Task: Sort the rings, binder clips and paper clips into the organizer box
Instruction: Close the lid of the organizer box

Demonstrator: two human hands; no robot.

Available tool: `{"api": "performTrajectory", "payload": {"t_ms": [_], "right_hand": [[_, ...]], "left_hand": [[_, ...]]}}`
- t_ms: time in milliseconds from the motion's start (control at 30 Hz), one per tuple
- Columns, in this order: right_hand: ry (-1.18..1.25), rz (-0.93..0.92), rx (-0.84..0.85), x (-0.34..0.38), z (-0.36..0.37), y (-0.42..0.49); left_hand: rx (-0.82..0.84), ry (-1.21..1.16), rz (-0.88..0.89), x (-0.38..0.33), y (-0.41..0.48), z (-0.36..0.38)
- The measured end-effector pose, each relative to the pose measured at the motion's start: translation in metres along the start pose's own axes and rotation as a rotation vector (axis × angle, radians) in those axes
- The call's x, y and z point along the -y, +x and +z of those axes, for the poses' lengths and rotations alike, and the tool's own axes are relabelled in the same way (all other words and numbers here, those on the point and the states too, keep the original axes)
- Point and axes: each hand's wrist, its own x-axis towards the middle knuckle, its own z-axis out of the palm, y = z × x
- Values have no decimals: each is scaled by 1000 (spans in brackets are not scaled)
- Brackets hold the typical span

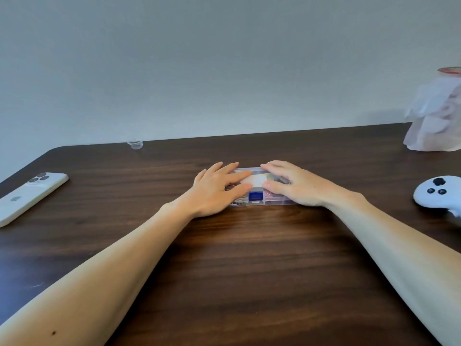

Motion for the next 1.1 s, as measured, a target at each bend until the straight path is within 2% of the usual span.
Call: {"api": "performTrajectory", "payload": {"t_ms": [333,1100], "right_hand": [[-93,-19,0,2,3,-1],[-101,-62,-6,3,4,0]], "left_hand": [[36,-115,-1,0,-6,0],[44,59,76,0,-6,3]]}}
